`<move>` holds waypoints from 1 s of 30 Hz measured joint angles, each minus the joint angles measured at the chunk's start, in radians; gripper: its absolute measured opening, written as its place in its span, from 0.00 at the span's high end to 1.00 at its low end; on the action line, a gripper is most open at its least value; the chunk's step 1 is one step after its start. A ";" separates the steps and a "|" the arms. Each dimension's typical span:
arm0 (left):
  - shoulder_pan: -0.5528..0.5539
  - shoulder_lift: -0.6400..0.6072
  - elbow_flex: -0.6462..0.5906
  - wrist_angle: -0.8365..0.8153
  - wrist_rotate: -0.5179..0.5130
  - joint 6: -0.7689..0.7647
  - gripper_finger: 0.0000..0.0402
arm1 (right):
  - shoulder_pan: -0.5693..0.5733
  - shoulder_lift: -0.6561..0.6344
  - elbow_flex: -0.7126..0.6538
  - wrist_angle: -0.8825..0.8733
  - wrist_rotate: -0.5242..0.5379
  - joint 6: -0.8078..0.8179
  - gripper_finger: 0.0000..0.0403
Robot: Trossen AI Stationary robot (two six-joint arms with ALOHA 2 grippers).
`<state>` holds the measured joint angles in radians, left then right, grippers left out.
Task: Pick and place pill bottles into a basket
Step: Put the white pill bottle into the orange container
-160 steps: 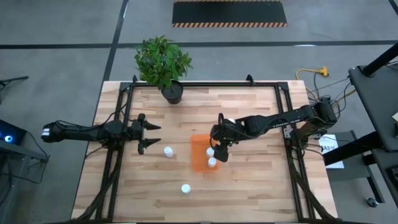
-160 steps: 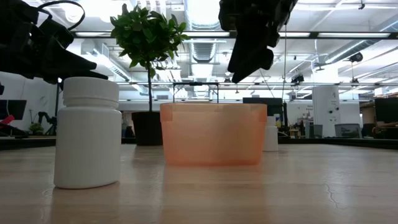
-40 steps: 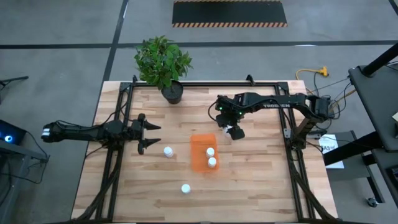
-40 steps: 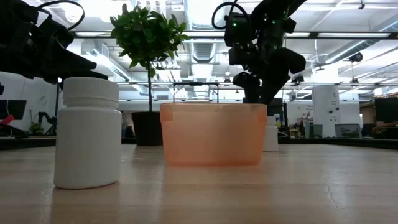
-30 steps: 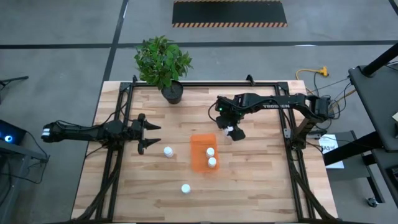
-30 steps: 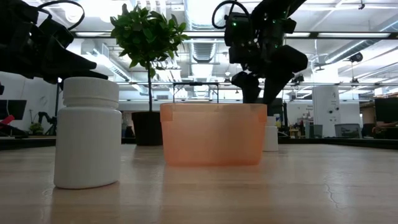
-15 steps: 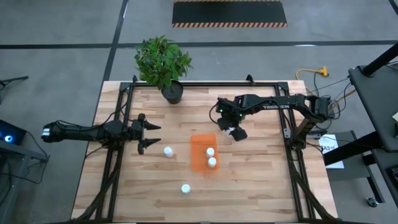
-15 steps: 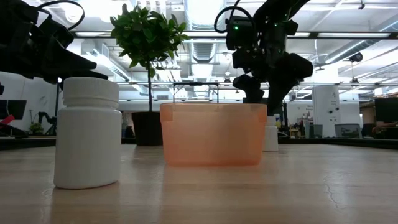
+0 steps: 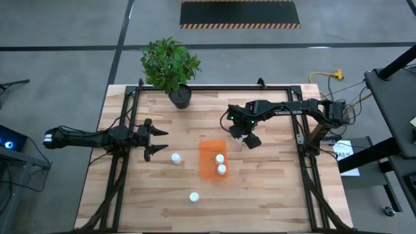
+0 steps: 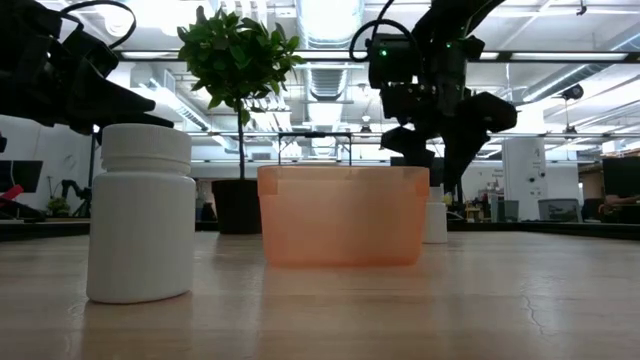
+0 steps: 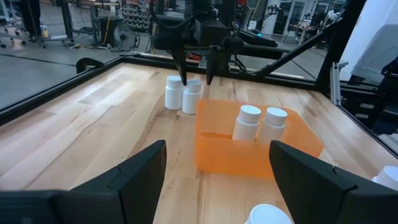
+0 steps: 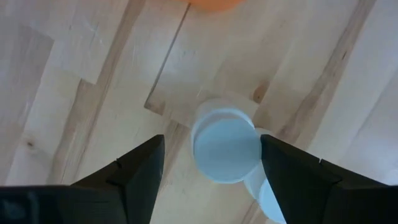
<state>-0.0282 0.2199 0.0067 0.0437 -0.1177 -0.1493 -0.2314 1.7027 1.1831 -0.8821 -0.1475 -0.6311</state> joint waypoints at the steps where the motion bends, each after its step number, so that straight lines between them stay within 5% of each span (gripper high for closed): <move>1: 0.000 0.000 0.000 0.000 0.000 0.000 0.33 | 0.000 0.000 -0.002 0.001 0.010 0.000 0.38; 30: 0.000 0.000 0.000 0.000 0.000 0.000 0.33 | 0.000 0.000 -0.013 0.056 0.015 0.052 0.62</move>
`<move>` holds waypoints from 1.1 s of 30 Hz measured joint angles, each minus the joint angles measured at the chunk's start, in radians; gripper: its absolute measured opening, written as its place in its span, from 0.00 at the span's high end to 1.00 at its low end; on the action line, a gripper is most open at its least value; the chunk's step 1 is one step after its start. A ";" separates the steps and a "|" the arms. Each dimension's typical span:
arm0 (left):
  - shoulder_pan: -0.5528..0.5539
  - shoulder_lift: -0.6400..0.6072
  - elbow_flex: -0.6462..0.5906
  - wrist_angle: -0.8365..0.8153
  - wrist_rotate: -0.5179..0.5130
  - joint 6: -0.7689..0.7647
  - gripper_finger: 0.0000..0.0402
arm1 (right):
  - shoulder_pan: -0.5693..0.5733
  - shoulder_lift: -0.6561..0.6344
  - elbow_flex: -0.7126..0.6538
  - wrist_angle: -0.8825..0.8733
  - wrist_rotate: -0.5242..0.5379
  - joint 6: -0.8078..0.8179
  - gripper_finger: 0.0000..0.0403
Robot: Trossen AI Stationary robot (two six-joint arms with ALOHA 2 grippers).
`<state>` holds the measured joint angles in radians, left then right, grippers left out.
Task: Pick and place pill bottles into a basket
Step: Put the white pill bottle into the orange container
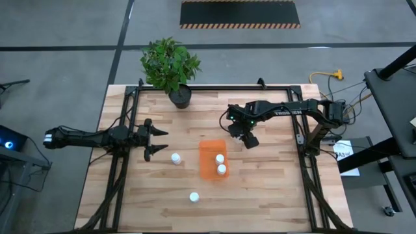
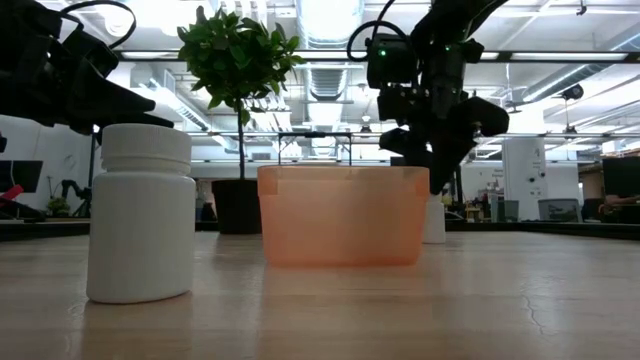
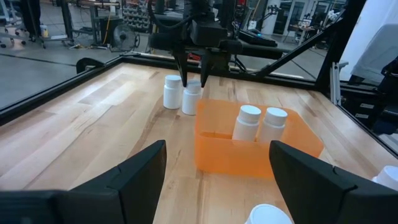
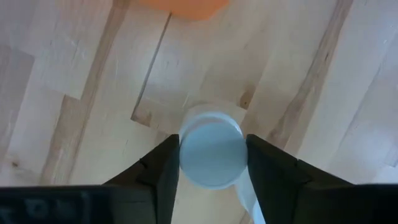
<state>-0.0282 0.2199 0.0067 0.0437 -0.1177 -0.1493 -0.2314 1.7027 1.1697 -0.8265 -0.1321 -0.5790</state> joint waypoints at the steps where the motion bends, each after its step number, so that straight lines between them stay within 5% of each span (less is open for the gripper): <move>1: 0.000 0.000 0.000 0.000 0.000 0.000 0.33 | 0.000 0.000 0.000 0.000 -0.001 0.002 0.63; 13: 0.000 0.000 0.000 0.000 0.000 0.000 0.33 | 0.000 0.000 0.078 -0.049 -0.007 0.152 0.65; 33: 0.000 0.000 0.000 -0.001 0.000 0.000 0.33 | 0.127 0.102 0.490 -0.415 0.055 0.532 0.65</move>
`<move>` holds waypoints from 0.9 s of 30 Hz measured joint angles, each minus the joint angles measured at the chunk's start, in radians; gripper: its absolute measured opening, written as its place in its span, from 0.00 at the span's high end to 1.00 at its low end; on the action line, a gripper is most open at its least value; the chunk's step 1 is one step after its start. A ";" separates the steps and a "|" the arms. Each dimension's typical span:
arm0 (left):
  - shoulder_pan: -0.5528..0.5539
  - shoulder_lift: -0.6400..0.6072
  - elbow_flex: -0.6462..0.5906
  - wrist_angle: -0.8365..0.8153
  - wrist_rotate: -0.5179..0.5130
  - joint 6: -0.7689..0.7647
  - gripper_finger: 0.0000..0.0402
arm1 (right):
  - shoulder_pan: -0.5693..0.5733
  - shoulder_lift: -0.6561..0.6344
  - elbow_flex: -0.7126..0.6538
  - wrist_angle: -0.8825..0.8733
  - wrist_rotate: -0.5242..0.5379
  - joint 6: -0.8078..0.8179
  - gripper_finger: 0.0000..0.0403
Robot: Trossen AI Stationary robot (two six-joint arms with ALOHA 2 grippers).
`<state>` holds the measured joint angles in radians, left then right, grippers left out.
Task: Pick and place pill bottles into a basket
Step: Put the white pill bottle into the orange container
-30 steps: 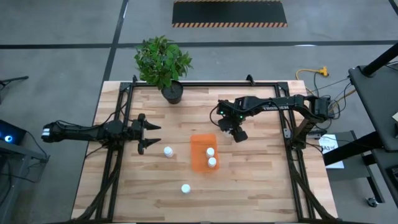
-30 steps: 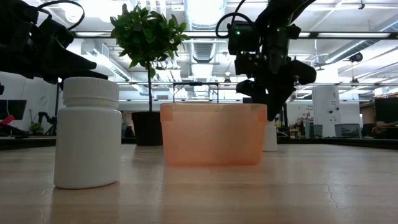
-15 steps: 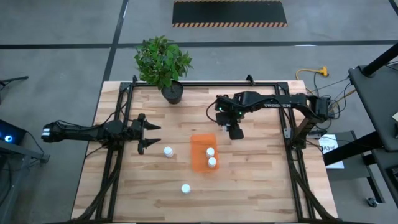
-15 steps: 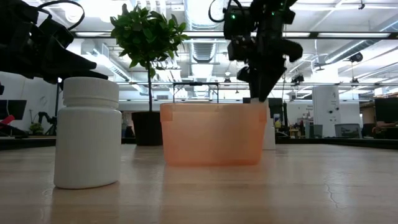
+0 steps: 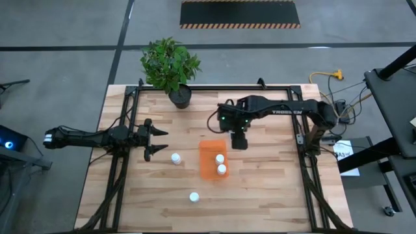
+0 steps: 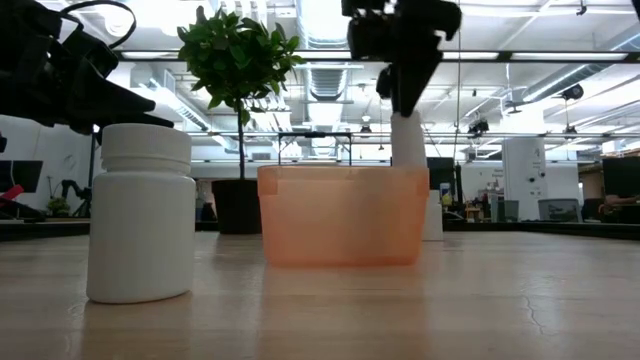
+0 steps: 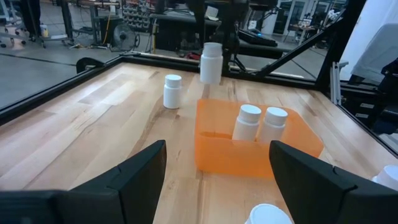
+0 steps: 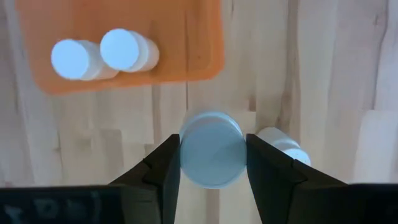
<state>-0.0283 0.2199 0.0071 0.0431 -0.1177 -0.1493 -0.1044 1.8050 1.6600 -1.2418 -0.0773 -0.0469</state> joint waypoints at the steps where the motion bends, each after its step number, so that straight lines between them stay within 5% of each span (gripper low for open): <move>1: 0.000 0.000 0.000 0.001 0.000 0.000 0.33 | 0.005 0.018 0.030 -0.019 0.007 0.015 0.65; 15: 0.000 0.000 0.000 0.000 0.000 0.000 0.33 | 0.050 0.234 0.392 -0.065 0.021 0.070 0.66; 27: 0.000 0.000 0.000 0.000 0.000 0.000 0.33 | 0.100 0.287 0.441 -0.111 0.019 0.040 0.66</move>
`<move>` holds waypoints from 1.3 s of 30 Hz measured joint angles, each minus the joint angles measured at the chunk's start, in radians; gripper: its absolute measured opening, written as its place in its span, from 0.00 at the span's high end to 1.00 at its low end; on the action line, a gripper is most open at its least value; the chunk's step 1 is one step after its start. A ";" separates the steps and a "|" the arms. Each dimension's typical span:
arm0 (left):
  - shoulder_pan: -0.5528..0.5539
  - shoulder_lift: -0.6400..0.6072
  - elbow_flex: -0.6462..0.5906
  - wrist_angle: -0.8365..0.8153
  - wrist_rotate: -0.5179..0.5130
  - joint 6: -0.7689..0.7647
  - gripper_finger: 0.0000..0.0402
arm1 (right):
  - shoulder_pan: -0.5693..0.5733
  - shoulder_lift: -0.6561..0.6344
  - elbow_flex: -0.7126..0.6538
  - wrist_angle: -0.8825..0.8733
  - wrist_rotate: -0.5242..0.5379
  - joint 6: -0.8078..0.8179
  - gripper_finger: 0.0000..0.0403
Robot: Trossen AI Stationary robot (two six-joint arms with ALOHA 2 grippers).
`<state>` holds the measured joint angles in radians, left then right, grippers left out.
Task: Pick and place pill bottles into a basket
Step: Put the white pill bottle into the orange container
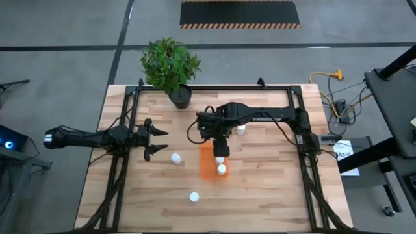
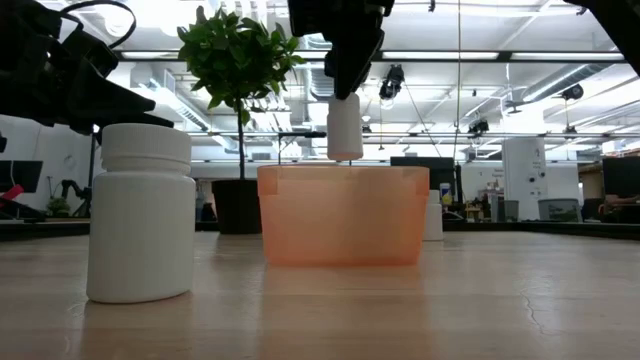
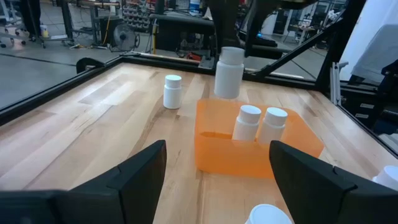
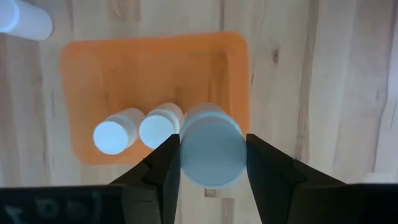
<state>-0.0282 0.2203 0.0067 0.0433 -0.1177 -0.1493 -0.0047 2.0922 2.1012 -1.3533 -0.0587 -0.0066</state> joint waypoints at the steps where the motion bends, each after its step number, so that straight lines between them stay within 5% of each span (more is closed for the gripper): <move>1: 0.000 0.000 0.000 0.000 0.000 0.000 0.33 | 0.006 0.000 0.000 0.000 0.003 -0.004 0.66; 14: 0.000 0.000 0.000 0.000 0.000 0.000 0.33 | 0.071 -0.002 0.000 0.022 0.004 -0.072 0.66; 23: 0.000 0.000 0.000 0.000 0.000 0.000 0.33 | 0.121 0.017 0.001 0.070 0.041 0.021 0.66; 39: 0.000 0.000 0.000 0.000 0.000 0.000 0.33 | 0.066 0.020 -0.014 0.100 0.063 0.055 0.66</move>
<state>-0.0284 0.2203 0.0070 0.0437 -0.1177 -0.1493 0.0614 2.1123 2.0870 -1.2528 0.0040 0.0483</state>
